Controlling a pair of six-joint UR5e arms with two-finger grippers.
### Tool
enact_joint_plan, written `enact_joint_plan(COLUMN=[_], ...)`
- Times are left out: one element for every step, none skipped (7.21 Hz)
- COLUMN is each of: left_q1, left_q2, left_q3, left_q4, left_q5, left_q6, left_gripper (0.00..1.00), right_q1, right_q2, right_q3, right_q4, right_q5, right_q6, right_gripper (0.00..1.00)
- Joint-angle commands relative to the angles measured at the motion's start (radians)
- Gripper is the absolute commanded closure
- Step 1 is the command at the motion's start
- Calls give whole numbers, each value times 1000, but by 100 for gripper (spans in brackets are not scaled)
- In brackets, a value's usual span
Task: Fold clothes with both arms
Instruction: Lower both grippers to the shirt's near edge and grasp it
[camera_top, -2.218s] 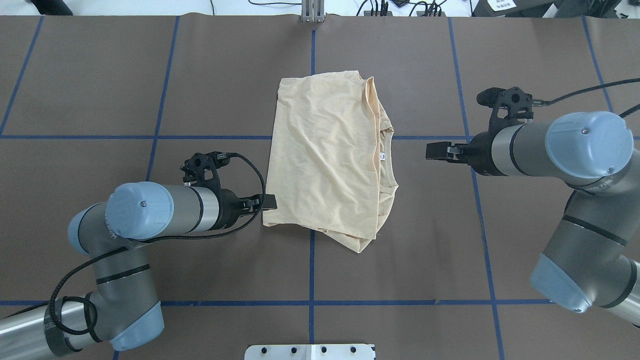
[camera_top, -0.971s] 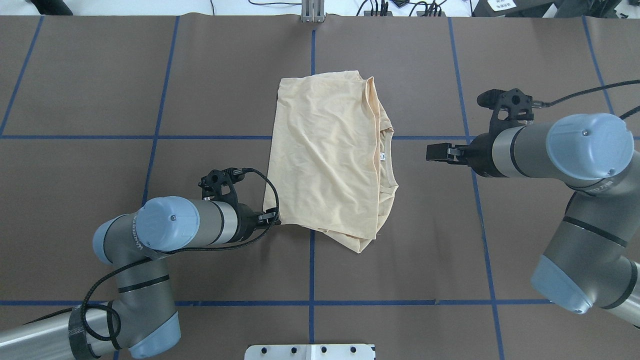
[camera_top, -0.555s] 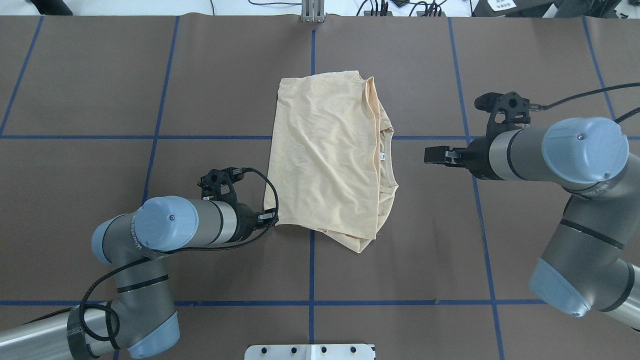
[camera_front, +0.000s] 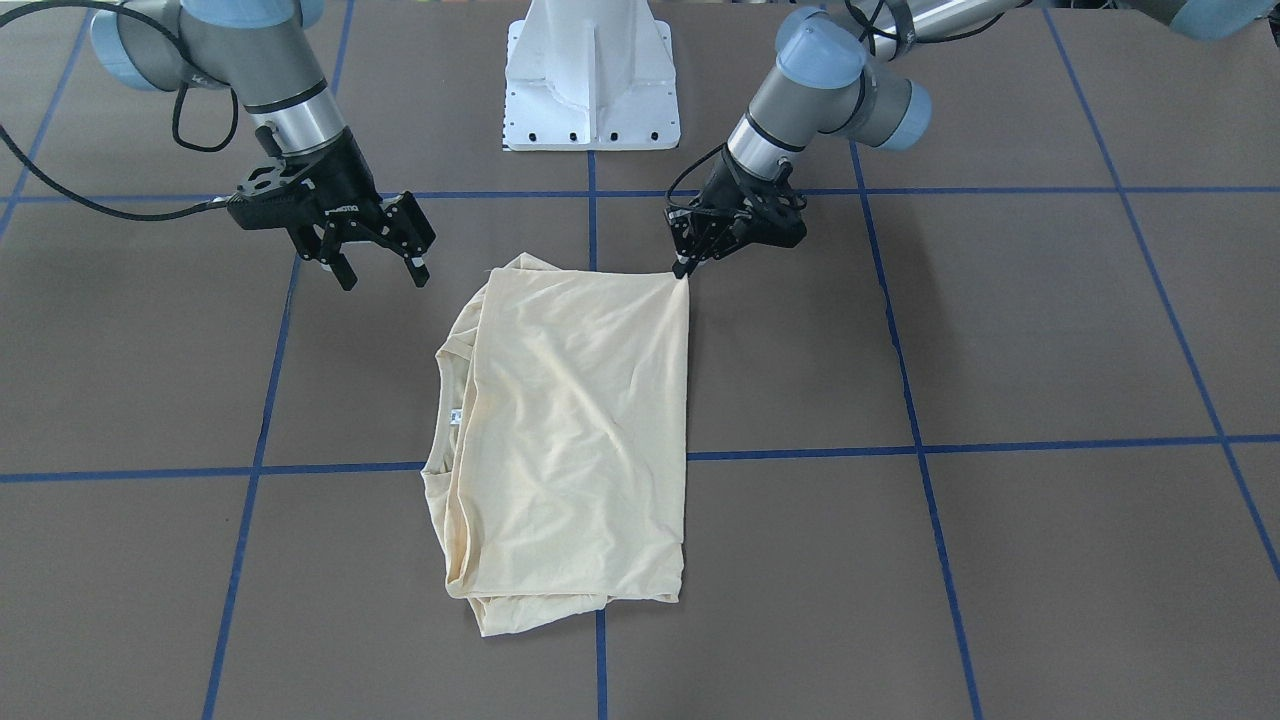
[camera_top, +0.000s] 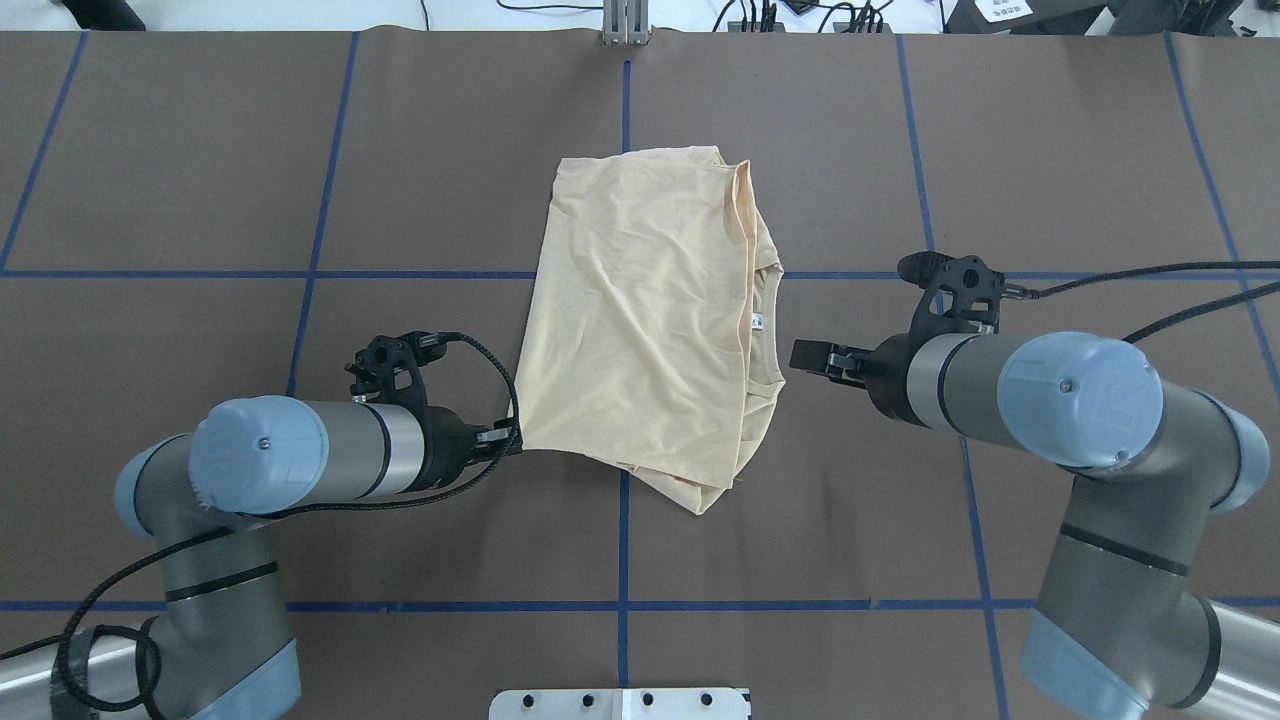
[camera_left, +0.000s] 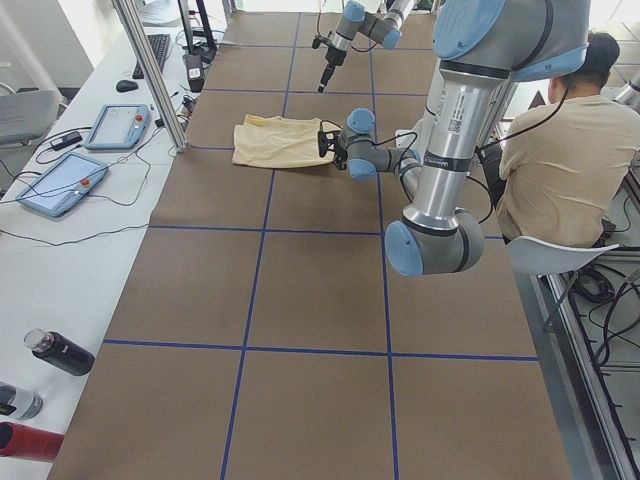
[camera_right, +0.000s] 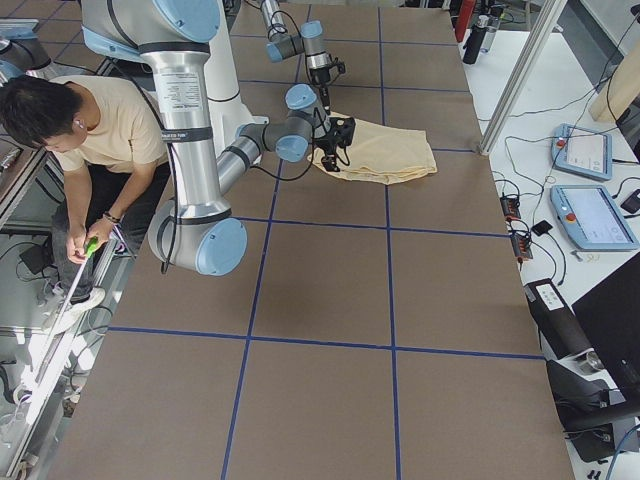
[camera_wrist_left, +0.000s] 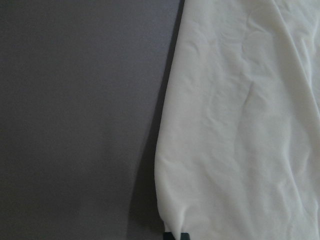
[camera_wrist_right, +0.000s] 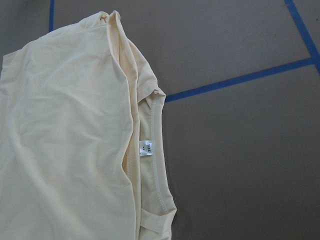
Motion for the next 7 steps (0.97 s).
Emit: enact_joint_plan(left_q1=[8, 9, 24, 34, 37, 37, 37], left_q2=[75, 78, 78, 76, 76, 76, 78], left_q3=[-81, -83, -81, -80, -80, -78, -77], left_q4=[1, 1, 1, 1, 1, 1, 1], left_q5=[2, 2, 24, 28, 28, 28, 28], left_q6=[-2, -2, -9, -9, -9, -9, -9], left_gripper=[100, 100, 100, 100, 100, 100, 100], right_q1=[-108, -142, -199, -243, -291, -313, -322], right_q2=[1, 0, 3, 53, 140, 182, 206], right_q3=[28, 28, 24, 19, -7, -60, -88], right_q4=[-6, -6, -16, -127, -251, -255, -253], right_q5=[-100, -131, -204, -265, -310, -341, -365], right_q6=[87, 117, 184, 241, 321, 400, 445], right_gripper=[0, 0, 1, 2, 7, 16, 20])
